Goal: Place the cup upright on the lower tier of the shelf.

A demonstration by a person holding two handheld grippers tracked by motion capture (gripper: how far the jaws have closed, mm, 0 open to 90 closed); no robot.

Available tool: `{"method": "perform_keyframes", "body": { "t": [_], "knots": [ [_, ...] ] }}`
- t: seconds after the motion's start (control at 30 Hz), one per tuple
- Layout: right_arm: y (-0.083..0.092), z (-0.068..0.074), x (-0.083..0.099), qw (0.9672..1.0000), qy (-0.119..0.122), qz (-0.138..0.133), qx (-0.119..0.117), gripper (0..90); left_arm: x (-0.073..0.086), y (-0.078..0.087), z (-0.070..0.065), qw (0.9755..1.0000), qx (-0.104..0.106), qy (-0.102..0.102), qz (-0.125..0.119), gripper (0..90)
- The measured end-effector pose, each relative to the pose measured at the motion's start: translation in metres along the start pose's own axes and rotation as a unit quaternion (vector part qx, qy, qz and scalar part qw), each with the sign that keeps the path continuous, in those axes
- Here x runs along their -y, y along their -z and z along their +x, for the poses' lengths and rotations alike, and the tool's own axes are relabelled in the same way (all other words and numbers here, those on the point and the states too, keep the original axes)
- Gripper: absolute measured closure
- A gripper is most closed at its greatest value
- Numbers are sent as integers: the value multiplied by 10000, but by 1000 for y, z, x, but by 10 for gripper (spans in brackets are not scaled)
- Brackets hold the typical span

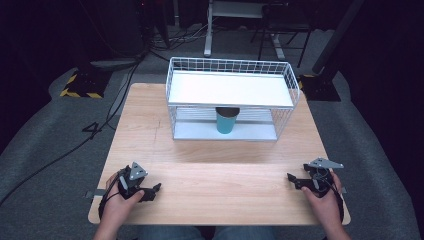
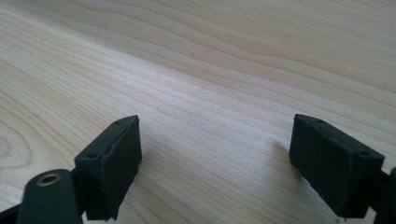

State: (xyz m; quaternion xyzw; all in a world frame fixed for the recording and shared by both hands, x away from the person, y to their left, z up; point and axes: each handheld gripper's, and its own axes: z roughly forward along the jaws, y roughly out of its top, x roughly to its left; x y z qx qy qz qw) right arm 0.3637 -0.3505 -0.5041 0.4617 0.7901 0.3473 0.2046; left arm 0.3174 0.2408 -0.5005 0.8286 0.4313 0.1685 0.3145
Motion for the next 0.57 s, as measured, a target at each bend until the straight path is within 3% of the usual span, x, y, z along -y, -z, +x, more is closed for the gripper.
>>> {"method": "perform_keyframes", "body": {
  "t": [0.07,0.13,0.57],
  "knots": [
    [0,0,0,10000,1,0,0,174,0,0,0,10000,4,0,-2,153],
    [0,0,0,10000,1,0,0,174,4,-2,2,9998,136,93,-143,140],
    [1,1,1,10000,36,-1,4,152,7,1,9,9997,209,6,-156,136]
  ]
}}
